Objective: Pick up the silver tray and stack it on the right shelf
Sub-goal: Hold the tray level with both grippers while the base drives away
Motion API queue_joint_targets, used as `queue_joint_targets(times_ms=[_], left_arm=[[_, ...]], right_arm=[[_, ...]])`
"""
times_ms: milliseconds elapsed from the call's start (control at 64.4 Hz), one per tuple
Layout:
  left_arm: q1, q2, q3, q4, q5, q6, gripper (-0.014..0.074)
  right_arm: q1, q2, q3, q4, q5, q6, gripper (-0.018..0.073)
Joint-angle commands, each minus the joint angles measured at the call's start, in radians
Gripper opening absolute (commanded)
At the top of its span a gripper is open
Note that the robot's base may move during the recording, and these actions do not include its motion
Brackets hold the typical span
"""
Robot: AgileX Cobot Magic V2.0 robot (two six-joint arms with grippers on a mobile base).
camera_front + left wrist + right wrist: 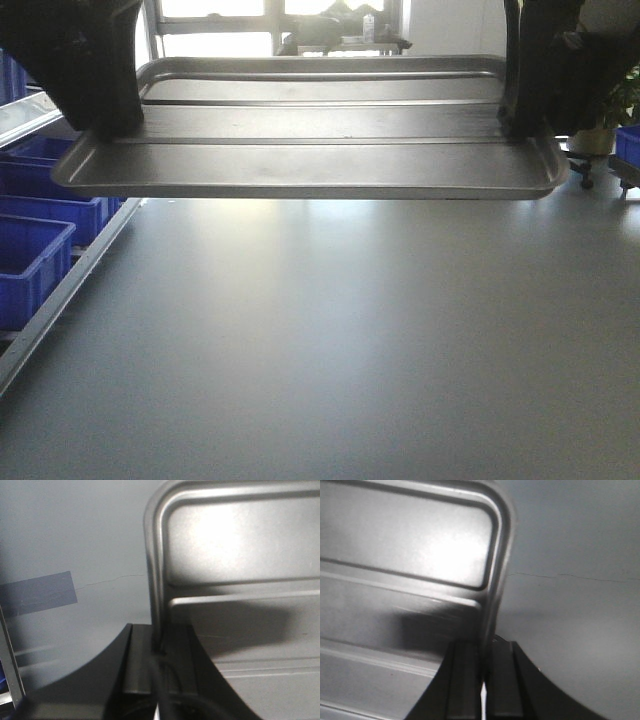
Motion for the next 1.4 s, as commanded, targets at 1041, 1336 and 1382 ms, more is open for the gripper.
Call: queue_joint_targets(times_ms=[1041, 1336, 1382], left_arm=[[-0.016, -0.038, -0.025, -0.012, -0.019, 0.031, -0.0094], [-0.016, -0.036, -0.025, -0.012, -0.019, 0.031, -0.0094], [-0.016, -0.034, -0.025, -0.014, -0.019, 0.031, -0.0094]], right_arm=[[0.005, -0.038, -0.033, -0.011, -0.084, -0.025, 0.0057], [0.005, -0.038, -0.033, -0.011, -0.084, -0.025, 0.0057], [0.005, -0.036, -0.033, -0.011, -0.085, -0.025, 0.0057]])
